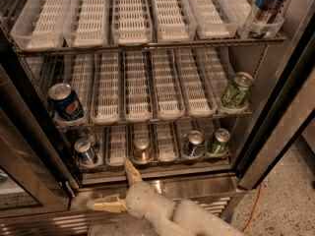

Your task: Pick redbull can from bottom shelf of fridge

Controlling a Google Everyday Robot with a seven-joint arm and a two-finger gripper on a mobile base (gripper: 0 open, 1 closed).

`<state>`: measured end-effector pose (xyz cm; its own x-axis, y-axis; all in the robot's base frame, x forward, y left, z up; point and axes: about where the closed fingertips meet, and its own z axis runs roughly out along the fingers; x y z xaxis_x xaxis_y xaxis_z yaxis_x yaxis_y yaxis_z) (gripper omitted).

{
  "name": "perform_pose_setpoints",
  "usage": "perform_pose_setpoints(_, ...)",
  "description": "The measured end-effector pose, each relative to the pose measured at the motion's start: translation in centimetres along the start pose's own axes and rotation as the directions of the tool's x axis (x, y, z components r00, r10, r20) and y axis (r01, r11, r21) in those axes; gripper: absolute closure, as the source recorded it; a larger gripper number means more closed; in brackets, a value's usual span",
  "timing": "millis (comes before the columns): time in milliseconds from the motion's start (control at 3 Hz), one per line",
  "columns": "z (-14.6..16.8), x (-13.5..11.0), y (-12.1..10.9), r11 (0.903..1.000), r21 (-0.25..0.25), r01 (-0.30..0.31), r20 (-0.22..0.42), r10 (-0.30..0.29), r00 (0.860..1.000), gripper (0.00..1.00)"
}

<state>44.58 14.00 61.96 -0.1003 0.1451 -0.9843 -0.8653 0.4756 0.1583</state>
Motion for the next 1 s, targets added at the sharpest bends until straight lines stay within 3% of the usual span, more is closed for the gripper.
perform_pose_setpoints(333,1.2,0.3,-0.3,0.9997,0.021,-0.007,0.013,0.007,1.0,0.0)
perform_pose_setpoints(667,2.4,-0.9,-2.2,0.9935,0.108,0.033,0.066,-0.041,0.997,0.0)
perform_pose_setpoints(1000,2.5,-0.1,-2.3,0.9912,0.132,0.005,0.098,-0.018,0.995,0.0)
